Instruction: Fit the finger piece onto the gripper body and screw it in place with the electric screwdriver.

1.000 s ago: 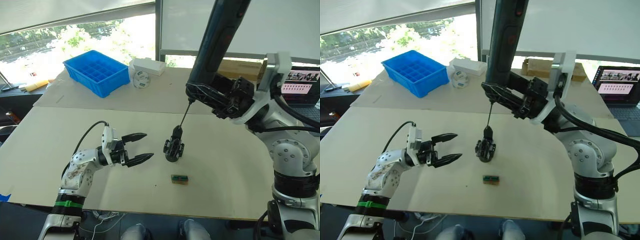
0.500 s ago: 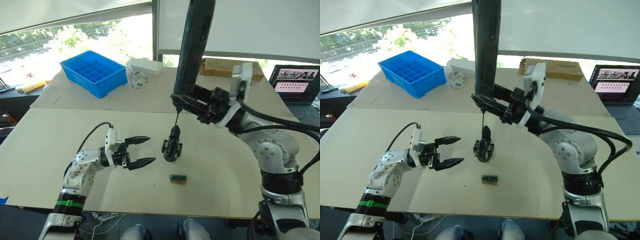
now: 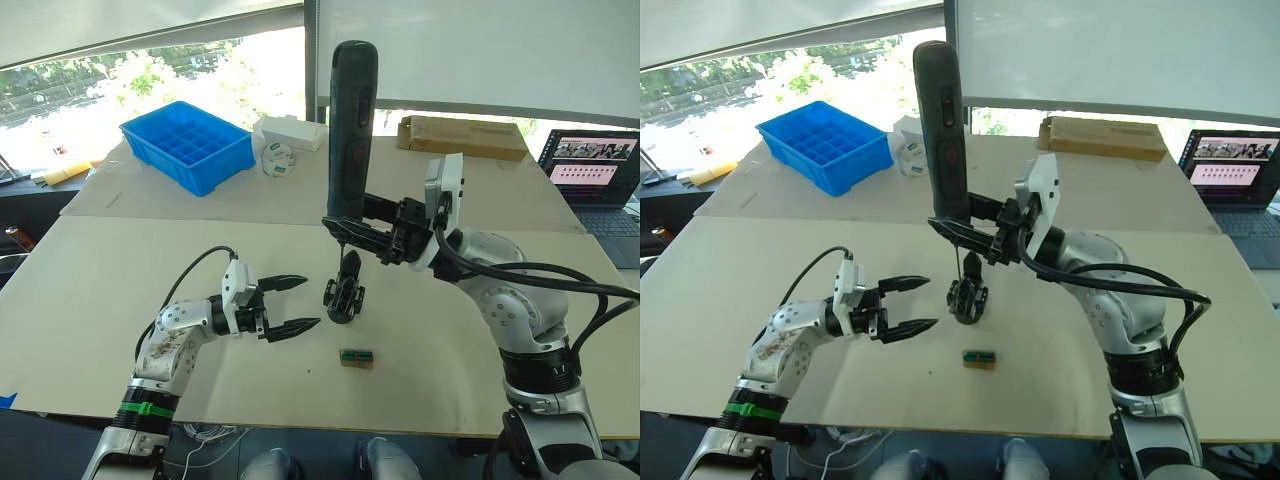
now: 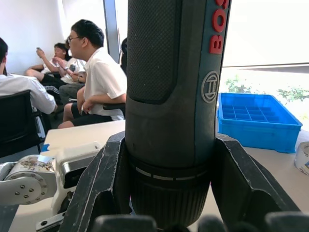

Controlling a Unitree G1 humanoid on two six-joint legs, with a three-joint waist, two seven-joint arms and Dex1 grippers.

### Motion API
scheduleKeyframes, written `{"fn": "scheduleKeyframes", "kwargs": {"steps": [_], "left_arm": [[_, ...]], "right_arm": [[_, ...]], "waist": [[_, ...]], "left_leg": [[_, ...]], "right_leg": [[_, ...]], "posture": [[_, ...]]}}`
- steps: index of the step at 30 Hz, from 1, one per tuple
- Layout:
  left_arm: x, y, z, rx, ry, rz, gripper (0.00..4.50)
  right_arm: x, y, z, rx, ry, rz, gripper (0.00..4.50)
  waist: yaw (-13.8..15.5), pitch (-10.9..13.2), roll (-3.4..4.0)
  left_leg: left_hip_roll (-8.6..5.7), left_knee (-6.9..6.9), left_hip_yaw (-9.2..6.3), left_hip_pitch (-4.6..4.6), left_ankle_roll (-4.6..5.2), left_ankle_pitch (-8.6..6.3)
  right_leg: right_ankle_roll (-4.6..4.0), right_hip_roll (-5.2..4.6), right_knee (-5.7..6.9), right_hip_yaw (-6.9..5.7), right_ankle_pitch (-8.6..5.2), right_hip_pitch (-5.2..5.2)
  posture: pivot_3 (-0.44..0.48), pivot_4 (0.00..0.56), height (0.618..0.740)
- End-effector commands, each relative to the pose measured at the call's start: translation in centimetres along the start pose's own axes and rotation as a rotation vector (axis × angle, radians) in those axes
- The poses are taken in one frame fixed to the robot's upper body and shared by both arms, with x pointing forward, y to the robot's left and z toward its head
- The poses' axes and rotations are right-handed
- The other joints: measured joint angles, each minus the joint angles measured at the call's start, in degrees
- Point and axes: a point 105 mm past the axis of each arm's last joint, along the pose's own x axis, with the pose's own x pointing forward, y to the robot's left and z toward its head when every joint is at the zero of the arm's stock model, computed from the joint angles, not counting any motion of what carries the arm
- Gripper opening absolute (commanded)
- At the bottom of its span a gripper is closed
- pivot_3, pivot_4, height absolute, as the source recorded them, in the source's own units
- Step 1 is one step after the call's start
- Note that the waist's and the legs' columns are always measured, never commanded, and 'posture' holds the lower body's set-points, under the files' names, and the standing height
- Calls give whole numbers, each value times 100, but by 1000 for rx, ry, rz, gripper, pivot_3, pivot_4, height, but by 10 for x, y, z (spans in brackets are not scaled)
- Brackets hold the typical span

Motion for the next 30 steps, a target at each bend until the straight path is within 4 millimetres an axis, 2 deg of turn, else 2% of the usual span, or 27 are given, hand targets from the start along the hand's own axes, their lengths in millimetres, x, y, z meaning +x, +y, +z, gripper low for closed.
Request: {"fn": "scheduleKeyframes", "kwargs": {"steps": [1, 21, 30], "left_arm": [[4, -4, 5, 22, -5, -9, 4500], [4, -3, 1, 13, 20, 12, 4500], [6, -5, -4, -2, 32, 8, 4500]], "right_arm": [[-1, 4, 15, -63, -61, 13, 1916], [1, 14, 10, -23, -47, 44, 1916], [0, 12, 6, -29, -33, 38, 1916]], "waist": [[3, 0, 0], [0, 0, 0], [3, 0, 0]], "left_leg": [[0, 0, 0, 0, 0, 0], [0, 0, 0, 0, -1, 1], [0, 0, 0, 0, -2, 1]], "right_leg": [[0, 0, 0, 0, 0, 0], [0, 0, 2, 1, 0, -2], [0, 0, 1, 1, 0, -2]], "posture": [[0, 150, 740], [0, 150, 740], [0, 150, 740]]}}
